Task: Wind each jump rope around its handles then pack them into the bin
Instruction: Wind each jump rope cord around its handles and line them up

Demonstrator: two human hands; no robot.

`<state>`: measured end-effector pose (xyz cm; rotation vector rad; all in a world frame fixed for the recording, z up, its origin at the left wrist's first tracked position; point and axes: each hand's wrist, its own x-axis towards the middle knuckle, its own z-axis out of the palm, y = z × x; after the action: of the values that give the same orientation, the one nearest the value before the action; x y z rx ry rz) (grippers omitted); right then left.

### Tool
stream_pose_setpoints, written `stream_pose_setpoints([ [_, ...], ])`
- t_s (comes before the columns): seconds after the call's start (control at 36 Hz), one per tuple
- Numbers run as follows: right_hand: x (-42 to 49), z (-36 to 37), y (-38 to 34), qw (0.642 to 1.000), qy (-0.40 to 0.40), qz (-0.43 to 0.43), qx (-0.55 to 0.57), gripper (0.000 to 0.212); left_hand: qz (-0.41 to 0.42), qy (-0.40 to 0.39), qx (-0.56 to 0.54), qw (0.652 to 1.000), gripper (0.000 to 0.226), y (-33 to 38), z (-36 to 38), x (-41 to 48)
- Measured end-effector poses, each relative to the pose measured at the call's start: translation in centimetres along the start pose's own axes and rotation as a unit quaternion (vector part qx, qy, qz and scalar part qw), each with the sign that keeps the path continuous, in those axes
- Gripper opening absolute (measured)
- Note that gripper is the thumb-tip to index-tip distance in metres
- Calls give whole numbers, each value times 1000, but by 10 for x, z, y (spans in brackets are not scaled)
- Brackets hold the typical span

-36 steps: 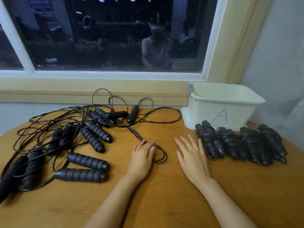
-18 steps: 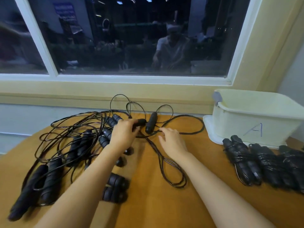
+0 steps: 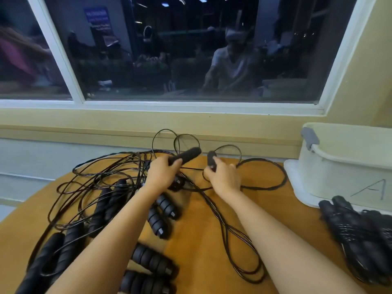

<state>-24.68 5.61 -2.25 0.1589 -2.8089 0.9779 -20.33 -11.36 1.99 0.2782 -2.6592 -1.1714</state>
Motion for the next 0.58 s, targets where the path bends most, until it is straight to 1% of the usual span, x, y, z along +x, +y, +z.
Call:
stream_pose_setpoints([
  [0.03, -2, -10, -1, 995, 1, 26, 100, 47, -39, 1, -88, 995, 24, 8, -6, -7],
  [0.06, -7, -22, -4, 978, -6, 47, 201, 43, -79, -6, -173, 982, 23, 15, -11, -15],
  [0.08, -14, -34, -7, 955, -15, 64, 291, 38, -113, -23, -249, 962, 23, 23, -16, -24],
  [0.14, -36, -60, -10, 901, -40, 96, 421, 32, -156, -76, -360, 917, 27, 34, -23, -44],
  [0.19, -67, -81, -11, 852, -64, 128, 504, 30, -181, -138, -443, 867, 34, 42, -22, -69],
  [0.22, -83, -89, -10, 832, -72, 142, 532, 24, -195, -163, -474, 843, 36, 45, -19, -83],
  [0.28, -118, -100, -5, 805, -86, 161, 564, 18, -223, -195, -521, 801, 36, 52, -10, -115],
  [0.31, -137, -103, -2, 802, -91, 165, 566, 17, -232, -206, -538, 784, 36, 55, -4, -131],
  [0.36, -173, -107, 6, 810, -96, 166, 554, 14, -236, -224, -551, 769, 31, 60, 6, -163],
  [0.44, -226, -110, 18, 829, -98, 172, 523, 26, -244, -243, -551, 760, 22, 63, 18, -209],
  [0.53, -270, -110, 30, 837, -94, 164, 513, 32, -251, -260, -551, 752, 32, 63, 28, -244],
  [0.58, -293, -110, 37, 844, -84, 149, 509, 33, -254, -270, -541, 754, 31, 61, 33, -262],
])
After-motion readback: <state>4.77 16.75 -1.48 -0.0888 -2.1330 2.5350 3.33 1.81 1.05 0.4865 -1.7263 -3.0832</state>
